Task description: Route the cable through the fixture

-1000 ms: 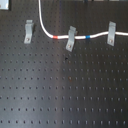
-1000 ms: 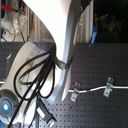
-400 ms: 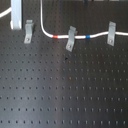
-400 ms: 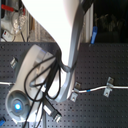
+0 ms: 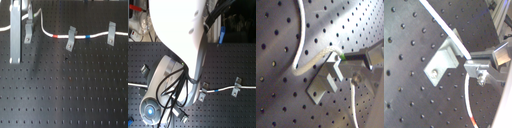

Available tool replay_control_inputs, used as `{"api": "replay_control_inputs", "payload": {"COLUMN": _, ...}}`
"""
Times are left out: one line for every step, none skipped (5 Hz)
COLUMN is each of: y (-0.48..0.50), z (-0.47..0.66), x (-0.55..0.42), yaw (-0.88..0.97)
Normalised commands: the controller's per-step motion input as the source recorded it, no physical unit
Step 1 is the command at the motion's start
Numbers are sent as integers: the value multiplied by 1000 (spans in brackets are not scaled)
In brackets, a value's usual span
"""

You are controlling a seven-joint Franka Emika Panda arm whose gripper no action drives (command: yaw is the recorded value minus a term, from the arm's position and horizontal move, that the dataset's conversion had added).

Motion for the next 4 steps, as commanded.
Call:
{"api": "replay_control_inputs", "payload": {"y": 42, "z": 412, "x": -228, "yaw": 231}}
{"api": "replay_control_inputs", "payload": {"y": 42, "z": 249, "x": -201, "yaw": 334}}
{"api": "replay_control_inputs", "payload": {"y": 21, "z": 109, "x": -294, "yaw": 169}}
{"api": "replay_control_inputs", "payload": {"y": -9, "z": 78, "x": -361, "yaw": 120}}
